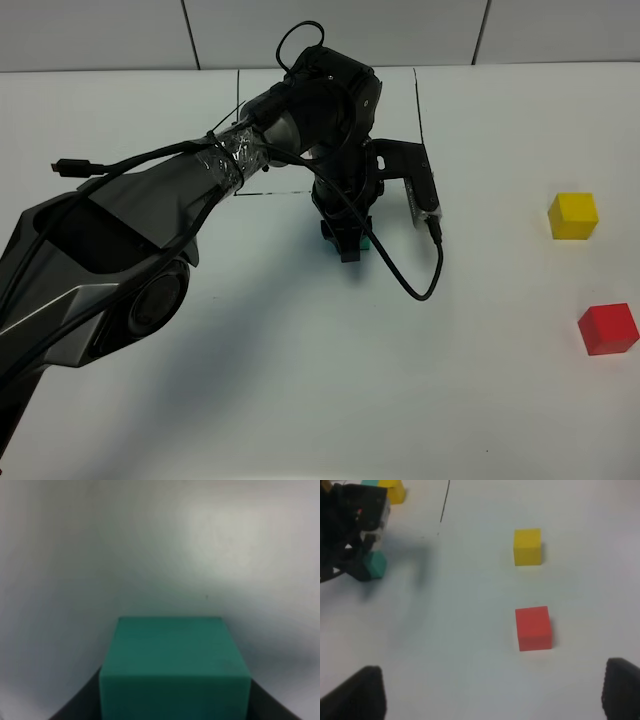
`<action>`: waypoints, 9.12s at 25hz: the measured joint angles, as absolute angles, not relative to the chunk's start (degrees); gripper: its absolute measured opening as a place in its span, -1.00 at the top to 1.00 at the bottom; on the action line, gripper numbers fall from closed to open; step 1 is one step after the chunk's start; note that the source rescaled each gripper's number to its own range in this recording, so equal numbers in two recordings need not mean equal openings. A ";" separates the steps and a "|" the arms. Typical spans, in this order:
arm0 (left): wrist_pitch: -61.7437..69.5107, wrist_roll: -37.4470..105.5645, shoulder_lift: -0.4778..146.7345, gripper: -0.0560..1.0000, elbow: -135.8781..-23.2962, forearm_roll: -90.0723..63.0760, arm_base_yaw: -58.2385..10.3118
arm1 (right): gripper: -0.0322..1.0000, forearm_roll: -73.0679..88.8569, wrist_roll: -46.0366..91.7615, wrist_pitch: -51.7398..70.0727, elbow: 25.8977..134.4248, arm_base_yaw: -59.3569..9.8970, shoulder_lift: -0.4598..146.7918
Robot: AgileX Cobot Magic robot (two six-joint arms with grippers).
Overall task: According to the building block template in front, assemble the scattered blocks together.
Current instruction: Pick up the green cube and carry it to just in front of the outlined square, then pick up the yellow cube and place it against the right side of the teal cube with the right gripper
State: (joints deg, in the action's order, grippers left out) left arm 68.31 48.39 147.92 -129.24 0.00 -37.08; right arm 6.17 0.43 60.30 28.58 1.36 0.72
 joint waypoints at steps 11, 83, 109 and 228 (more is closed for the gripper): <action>68.31 52.74 147.97 0.89 -129.24 0.00 -37.08 | -0.51 6.17 0.43 60.30 28.58 1.36 0.72; 53.89 -1.71 56.48 -0.62 -57.91 5.82 -10.68 | -0.51 6.23 -0.41 60.30 28.58 1.36 0.72; 60.24 0.00 0.08 -0.46 -29.74 -2.57 -10.68 | -0.51 6.23 -0.41 60.30 28.58 1.36 0.72; 61.23 1.12 -0.11 -0.44 -28.88 -4.19 -2.23 | -1.00 3.73 8.52 41.87 75.23 5.23 116.02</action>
State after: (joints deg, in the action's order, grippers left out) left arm 61.23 1.12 -0.11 -28.88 -4.19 -2.23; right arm 3.73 8.52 41.87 75.23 5.23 116.02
